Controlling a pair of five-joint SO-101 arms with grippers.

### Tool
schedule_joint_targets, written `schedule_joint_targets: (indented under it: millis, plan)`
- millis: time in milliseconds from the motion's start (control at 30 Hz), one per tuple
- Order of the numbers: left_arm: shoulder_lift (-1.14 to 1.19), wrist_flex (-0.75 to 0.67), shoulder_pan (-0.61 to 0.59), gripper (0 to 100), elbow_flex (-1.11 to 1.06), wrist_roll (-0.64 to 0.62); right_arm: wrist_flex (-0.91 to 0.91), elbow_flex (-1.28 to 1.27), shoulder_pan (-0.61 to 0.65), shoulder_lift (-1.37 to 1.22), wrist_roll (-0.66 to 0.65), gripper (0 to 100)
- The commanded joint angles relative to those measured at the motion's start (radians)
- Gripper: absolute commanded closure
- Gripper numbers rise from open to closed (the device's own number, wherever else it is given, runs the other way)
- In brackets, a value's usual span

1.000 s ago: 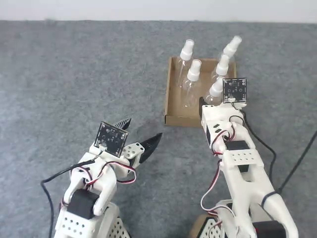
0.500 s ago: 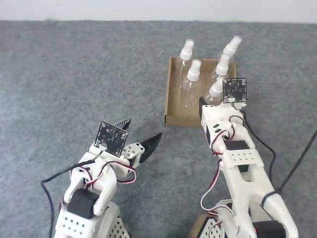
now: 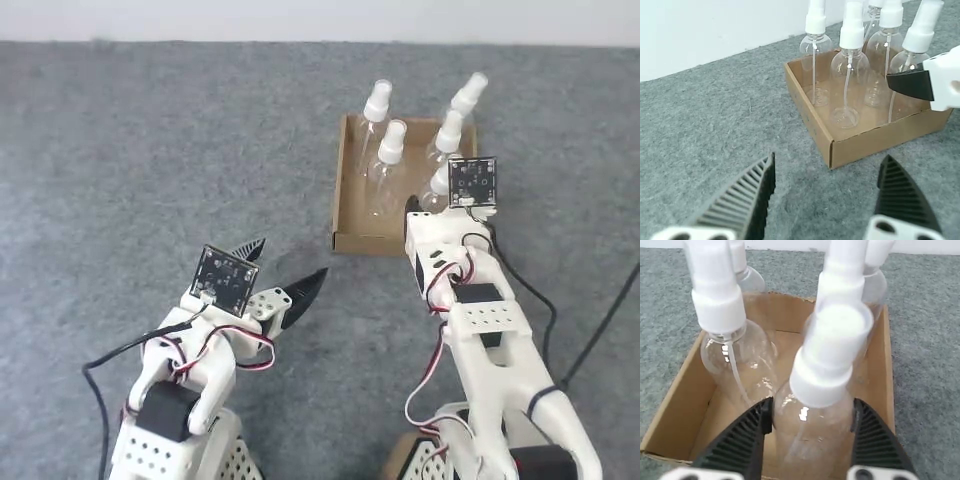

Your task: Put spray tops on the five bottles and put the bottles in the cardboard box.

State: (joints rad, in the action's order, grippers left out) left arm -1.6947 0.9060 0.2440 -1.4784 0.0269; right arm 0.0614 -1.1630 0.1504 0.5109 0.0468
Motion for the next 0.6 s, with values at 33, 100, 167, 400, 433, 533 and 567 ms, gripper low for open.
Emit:
schedule_joint_targets:
  millis: [33, 100, 167, 400, 433, 533, 567]
  plan:
    - [-0.011, -0.028, 0.000, 70, 0.004, 0.011, -0.005, 0.014, 0.007, 0.036, -0.035, 83.8]
    - [-0.011, -0.028, 0.000, 70, 0.004, 0.011, 0.004, 0.014, 0.007, 0.068, -0.035, 83.8]
    - [-0.011, -0.028, 0.000, 70, 0.004, 0.011, 0.005, 0.011, 0.007, 0.108, -0.035, 83.8]
    - [-0.011, -0.028, 0.000, 70, 0.004, 0.011, 0.048, 0.009, 0.015, 0.136, -0.034, 83.8]
    - [-0.011, -0.028, 0.000, 70, 0.004, 0.011, 0.048, 0.009, 0.019, 0.136, -0.035, 83.8]
    - [-0.011, -0.028, 0.000, 70, 0.004, 0.011, 0.048, 0.009, 0.031, 0.136, -0.037, 83.8]
    - [-0.011, -0.028, 0.000, 70, 0.004, 0.011, 0.048, 0.009, 0.033, 0.136, -0.037, 83.8]
